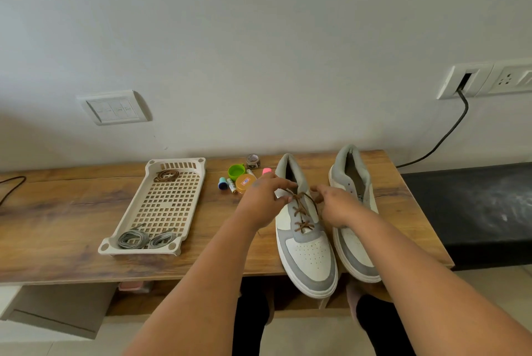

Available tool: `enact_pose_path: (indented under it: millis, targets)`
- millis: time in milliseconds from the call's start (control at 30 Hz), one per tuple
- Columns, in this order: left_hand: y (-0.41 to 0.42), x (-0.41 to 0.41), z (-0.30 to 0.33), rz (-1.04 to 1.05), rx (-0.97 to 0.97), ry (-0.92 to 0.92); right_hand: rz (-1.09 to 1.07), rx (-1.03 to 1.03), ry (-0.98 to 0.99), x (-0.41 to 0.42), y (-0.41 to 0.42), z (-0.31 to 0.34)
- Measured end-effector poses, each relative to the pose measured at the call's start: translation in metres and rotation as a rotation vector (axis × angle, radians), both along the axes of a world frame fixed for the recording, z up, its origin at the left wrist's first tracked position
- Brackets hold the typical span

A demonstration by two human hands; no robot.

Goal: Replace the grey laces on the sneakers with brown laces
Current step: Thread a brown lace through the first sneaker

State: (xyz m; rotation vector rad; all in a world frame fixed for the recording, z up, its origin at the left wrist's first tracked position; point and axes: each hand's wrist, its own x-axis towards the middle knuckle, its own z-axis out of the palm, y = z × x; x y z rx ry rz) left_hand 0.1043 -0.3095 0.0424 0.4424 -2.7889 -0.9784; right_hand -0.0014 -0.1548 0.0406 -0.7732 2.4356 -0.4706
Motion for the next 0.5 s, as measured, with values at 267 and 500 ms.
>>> enact_pose_path:
  millis: [267,500]
  targets:
    - [0.006,-0.002,0.003,0.013,-0.037,0.021,-0.071,0.110,0.027,-0.008,-0.001,0.004]
    - [0.008,-0.003,0.001,-0.020,-0.055,0.022,-0.050,0.083,-0.065,-0.007,0.009,0.015]
